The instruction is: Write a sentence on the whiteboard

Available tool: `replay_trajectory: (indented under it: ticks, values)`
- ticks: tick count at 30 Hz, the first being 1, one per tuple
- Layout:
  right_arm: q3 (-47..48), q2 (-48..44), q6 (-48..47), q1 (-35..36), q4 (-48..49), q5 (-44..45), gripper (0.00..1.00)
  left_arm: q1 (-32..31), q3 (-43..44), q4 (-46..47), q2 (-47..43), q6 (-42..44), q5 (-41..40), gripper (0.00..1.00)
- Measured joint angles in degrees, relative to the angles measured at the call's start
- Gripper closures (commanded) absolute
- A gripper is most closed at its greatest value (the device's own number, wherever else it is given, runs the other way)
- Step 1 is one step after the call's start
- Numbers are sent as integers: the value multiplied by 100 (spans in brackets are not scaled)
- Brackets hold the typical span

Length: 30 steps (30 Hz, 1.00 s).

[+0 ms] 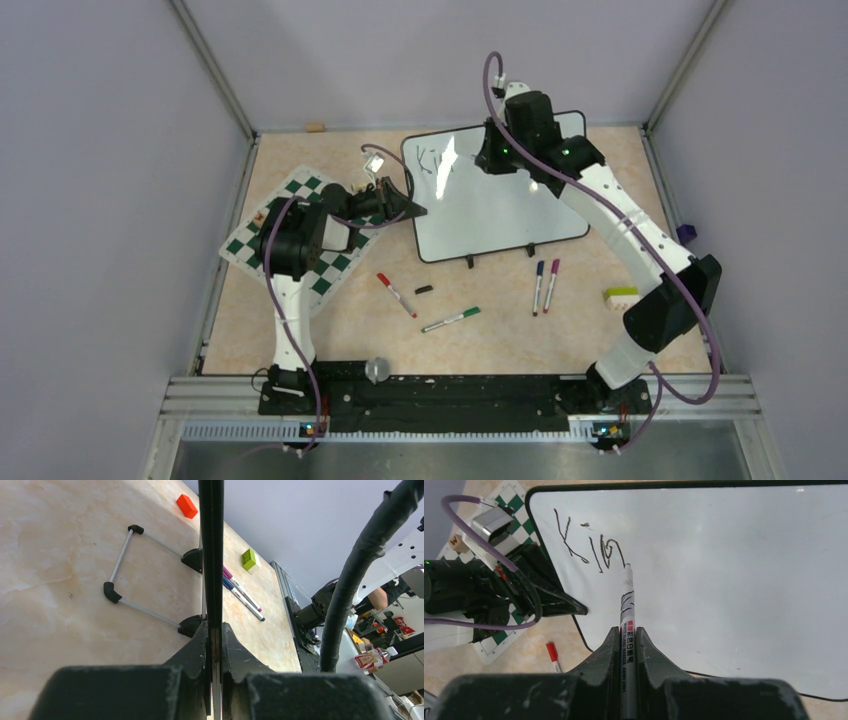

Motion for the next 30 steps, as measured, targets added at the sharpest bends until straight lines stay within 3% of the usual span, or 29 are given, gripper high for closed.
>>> replay_trajectory:
  ticks: [30]
  values:
    - [-431, 0, -199, -37, 544, -133, 100, 63, 317, -35, 210, -63, 256, 100]
